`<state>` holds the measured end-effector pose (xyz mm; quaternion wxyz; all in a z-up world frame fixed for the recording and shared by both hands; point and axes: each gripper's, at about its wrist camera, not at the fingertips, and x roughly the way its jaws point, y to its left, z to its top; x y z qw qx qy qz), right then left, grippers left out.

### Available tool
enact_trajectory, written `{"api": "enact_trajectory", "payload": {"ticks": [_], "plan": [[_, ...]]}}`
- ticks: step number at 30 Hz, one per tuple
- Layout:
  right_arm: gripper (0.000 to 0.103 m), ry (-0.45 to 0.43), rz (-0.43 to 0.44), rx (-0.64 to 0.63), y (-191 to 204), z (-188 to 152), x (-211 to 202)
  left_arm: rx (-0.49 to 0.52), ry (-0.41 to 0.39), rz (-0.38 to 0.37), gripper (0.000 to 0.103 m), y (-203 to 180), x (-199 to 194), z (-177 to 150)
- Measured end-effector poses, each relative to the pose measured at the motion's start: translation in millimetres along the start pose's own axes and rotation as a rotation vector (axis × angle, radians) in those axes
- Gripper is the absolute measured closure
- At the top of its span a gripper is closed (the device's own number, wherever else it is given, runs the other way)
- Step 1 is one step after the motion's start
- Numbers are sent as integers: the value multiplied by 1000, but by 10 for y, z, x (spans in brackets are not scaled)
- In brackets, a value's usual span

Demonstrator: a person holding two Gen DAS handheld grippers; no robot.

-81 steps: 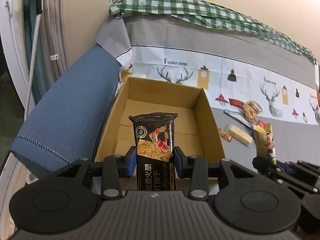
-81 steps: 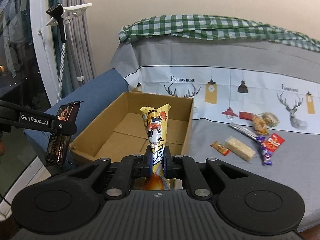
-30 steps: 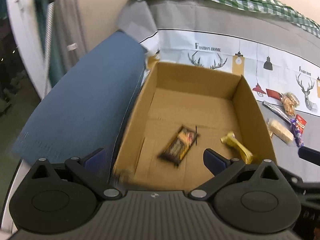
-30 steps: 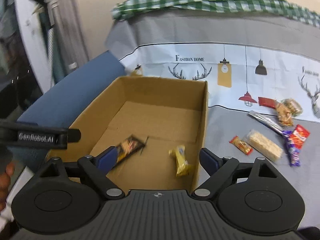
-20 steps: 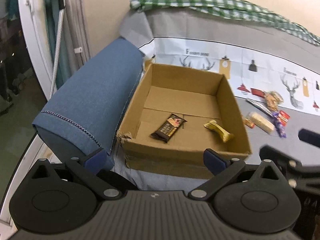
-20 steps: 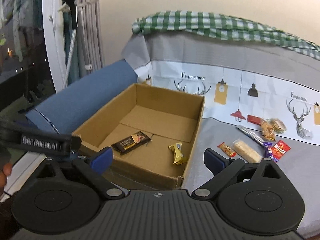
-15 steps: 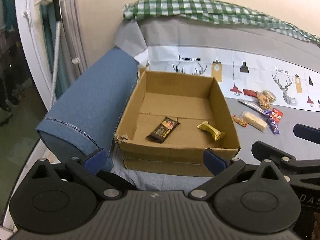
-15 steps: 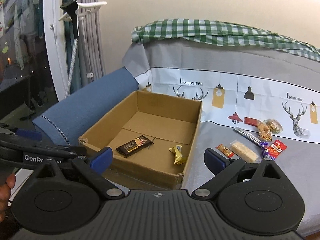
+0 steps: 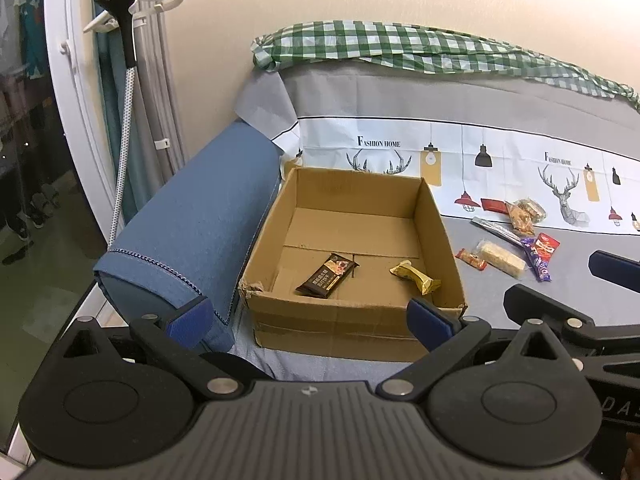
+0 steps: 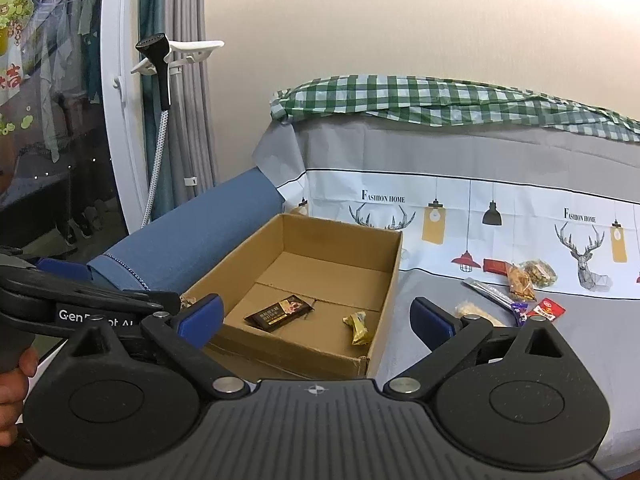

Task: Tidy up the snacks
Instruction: 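Move both tools back from the box toward the remaining snacks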

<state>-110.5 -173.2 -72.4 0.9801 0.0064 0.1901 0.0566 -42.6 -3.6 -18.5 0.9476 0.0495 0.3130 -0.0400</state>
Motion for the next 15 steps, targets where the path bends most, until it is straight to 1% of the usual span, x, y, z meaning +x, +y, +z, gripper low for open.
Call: {"api": "enact_trajectory", "payload": {"ticks": [15], "plan": [[4,10,-2,19,-4,-25,53,6,11,0,0,11,55,-28]]}}
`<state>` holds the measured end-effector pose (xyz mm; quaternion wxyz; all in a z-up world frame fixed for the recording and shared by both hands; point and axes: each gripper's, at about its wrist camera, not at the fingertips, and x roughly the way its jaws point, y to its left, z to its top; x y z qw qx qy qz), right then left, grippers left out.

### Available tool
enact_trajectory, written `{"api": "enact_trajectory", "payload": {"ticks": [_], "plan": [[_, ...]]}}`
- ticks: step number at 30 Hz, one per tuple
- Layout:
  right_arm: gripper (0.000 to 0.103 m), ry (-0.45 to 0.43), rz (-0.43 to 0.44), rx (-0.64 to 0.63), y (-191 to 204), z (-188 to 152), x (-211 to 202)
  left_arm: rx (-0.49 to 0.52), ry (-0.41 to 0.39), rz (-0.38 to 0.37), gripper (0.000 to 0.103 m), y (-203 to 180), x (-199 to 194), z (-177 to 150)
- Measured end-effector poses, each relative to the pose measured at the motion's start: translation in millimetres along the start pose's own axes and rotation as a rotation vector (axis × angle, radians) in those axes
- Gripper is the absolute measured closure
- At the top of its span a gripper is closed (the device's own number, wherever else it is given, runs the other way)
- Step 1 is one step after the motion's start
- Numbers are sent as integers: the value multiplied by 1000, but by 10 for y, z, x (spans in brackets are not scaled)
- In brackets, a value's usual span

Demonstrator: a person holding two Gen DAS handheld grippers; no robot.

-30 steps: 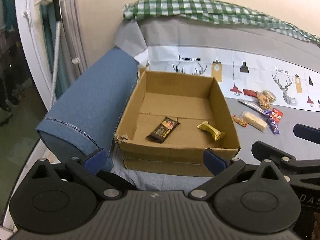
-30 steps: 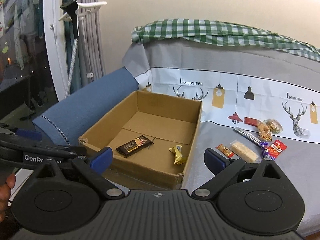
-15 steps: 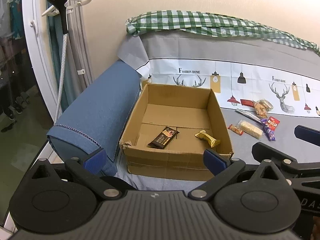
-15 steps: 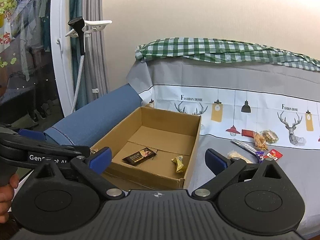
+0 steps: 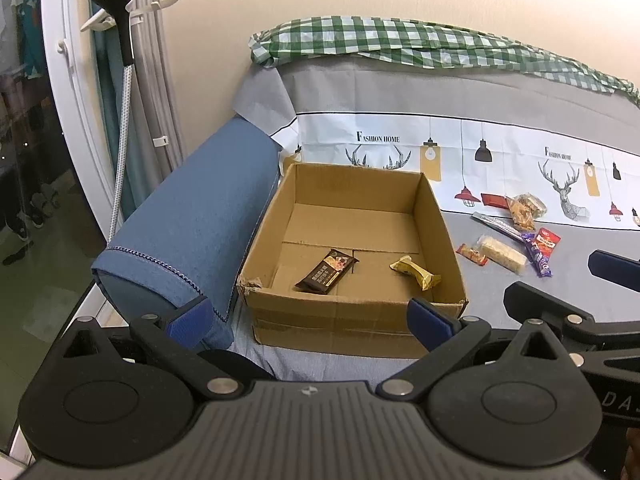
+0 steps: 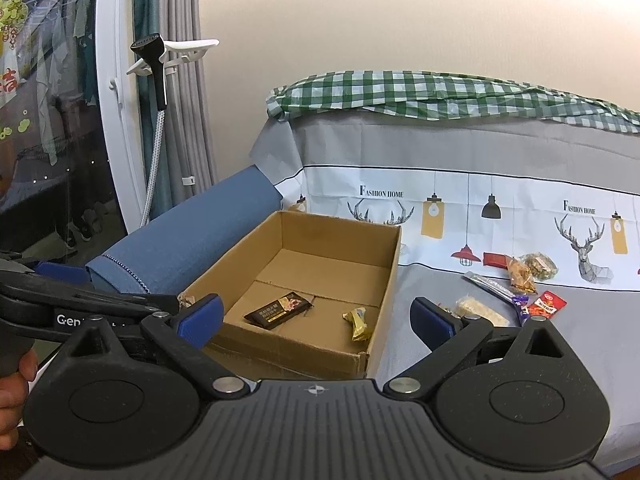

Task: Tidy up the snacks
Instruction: 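Move both tools back from the box toward the remaining snacks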

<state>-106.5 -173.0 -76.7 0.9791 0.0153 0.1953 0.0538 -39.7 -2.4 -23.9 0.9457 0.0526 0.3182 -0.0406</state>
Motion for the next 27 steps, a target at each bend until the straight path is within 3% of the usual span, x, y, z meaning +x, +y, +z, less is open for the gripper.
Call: {"api": "enact_trajectory", "payload": {"ticks": [15,22,27], "plan": [[4,15,-20,61,-172,-74,80,80,33,-7,0,-246,155,32],[4,16,-52,132,-494,-161,191,111,143,-23,0,-546,520,196],[4,-13,-163,242,-1010,-207,303,104,217,-59,0,-884,857,449]]}}
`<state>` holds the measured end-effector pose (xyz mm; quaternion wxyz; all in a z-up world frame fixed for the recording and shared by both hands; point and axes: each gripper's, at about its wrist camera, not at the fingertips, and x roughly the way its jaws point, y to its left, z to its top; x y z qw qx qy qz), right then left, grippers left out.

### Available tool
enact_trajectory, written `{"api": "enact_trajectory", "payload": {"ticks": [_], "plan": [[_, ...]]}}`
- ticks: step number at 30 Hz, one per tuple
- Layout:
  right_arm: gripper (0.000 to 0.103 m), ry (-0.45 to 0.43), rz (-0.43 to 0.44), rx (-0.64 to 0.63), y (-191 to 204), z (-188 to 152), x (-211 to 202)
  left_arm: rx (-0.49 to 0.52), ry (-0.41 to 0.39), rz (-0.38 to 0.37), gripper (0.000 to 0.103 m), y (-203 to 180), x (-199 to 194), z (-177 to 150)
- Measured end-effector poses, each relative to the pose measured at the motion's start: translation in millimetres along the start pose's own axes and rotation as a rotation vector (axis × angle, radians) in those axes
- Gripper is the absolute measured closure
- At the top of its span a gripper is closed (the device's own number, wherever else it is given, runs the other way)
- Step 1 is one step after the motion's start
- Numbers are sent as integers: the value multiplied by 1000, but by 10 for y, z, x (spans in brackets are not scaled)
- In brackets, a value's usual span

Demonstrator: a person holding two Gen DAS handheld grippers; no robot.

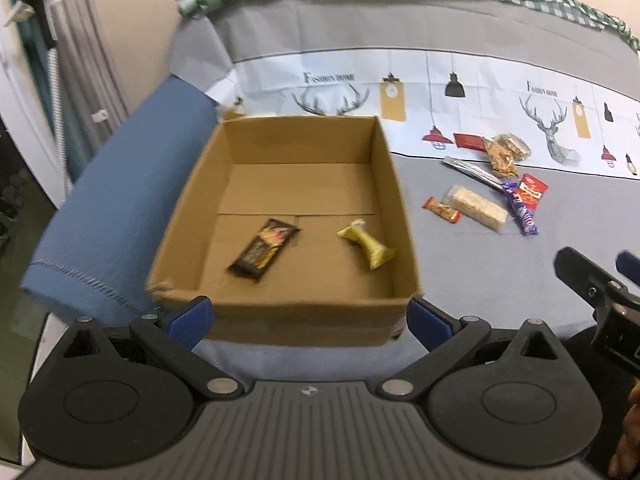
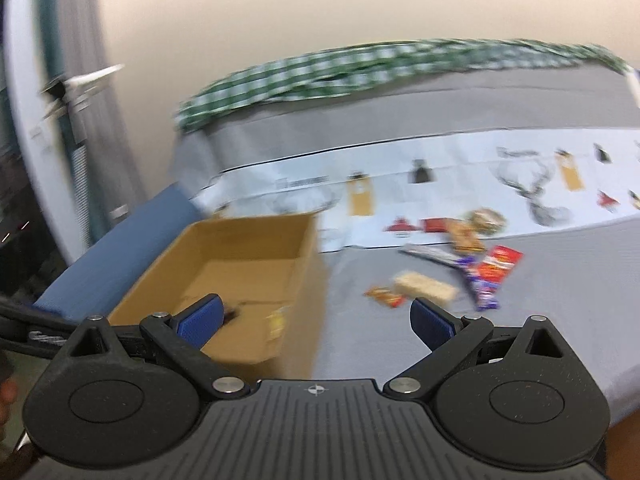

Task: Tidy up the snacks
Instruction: 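Move both tools back from the box toward the remaining snacks, then grasp the clear rice-cracker bar with left tool while right tool grasps red spicy packet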

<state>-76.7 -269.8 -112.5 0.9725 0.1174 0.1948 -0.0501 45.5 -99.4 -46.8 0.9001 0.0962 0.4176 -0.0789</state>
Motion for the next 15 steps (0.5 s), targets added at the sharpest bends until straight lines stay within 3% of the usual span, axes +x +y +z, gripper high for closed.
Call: {"api": "enact_trajectory", "payload": {"ticks": [6,10,15], "plan": [[4,2,-179,139,-762,56,420,-7,72,-66,0,-496,410,468],[3,-11,-284,209,-1274,108,745,14,71,-57,0,-789,648,725],[2,-2,-392,298,-1957,289,1486,2,72,-20,0,-915,920,1030]]}}
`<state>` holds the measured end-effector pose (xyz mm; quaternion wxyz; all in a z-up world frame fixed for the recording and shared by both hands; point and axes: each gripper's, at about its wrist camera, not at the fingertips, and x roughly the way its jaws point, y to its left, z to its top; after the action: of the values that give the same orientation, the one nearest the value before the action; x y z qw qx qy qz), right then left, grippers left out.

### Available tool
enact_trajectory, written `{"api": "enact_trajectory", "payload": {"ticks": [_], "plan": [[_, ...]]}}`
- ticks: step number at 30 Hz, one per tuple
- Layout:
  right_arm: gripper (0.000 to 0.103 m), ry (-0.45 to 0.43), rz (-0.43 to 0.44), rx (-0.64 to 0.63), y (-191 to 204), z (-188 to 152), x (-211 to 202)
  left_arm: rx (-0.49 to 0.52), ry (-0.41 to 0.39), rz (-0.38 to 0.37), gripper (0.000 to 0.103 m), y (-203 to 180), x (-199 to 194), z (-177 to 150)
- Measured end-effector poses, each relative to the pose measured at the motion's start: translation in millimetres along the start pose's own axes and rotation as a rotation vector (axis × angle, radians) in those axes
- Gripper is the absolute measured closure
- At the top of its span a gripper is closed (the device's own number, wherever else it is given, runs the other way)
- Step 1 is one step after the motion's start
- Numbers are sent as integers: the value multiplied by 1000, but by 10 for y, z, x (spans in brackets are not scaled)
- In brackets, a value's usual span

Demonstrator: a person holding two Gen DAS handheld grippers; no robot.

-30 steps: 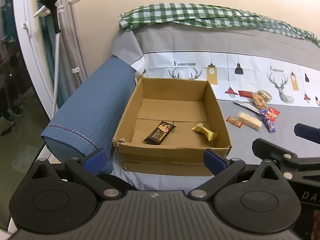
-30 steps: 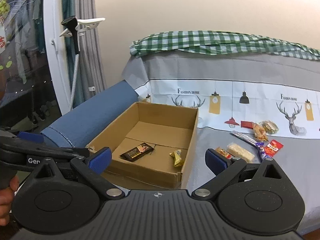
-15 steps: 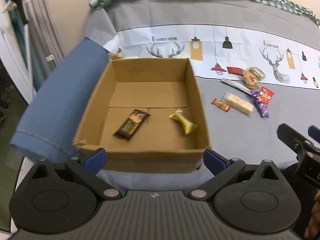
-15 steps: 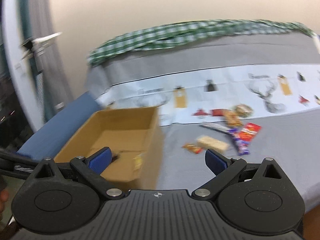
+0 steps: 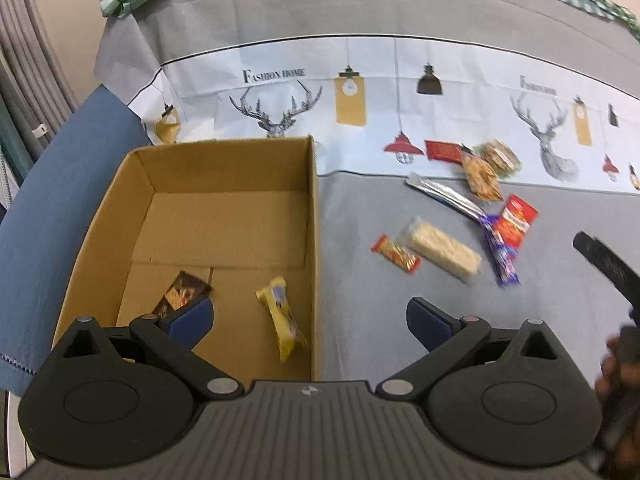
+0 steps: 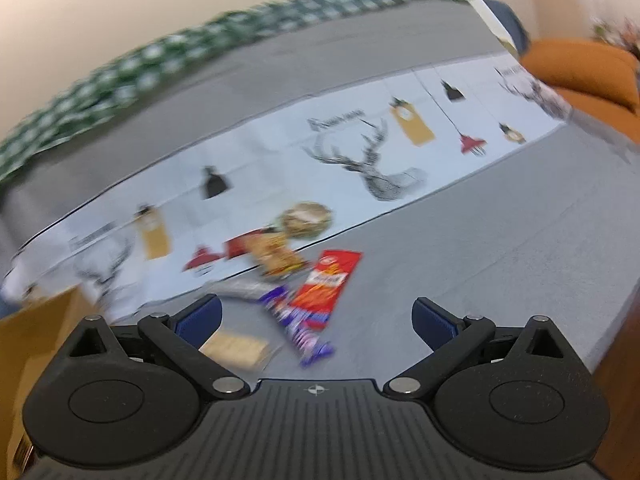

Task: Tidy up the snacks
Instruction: 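Grasp the clear rice-cracker bar with left tool while right tool grasps red spicy packet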

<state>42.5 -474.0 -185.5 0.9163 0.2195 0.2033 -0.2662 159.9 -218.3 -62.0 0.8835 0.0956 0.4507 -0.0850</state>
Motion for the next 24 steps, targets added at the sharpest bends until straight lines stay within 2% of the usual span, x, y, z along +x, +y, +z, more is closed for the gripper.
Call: {"api": "enact_trajectory", "payload": {"ticks": [2,6,11,14,16,17,20,24], "plan": [[1,20,-34,32,-43,102,433,-13,4,21,0,11,93,104],[1,112,-108,55,-53,180,1482,-17,19,72,0,27,272,260],[1,221,-105,-3,95,77,2321,-3,49,85,0,-65,516,389],[0,288,-151,-111,226,-24,2599,9,46,69,0,-227,656,470],[1,261,-195,-241,324,-89,2650,6,48,41,0,-347,724,527],[1,241,-201,-251,308,-97,2632,6,47,22,0,-414,759,556],[1,223,-262,-174,40,-29,2619,16,57,-26,0,-671,891,633],[1,210,-280,-90,-371,86,2544,6,105,-98,0,-1052,1164,715]]}}
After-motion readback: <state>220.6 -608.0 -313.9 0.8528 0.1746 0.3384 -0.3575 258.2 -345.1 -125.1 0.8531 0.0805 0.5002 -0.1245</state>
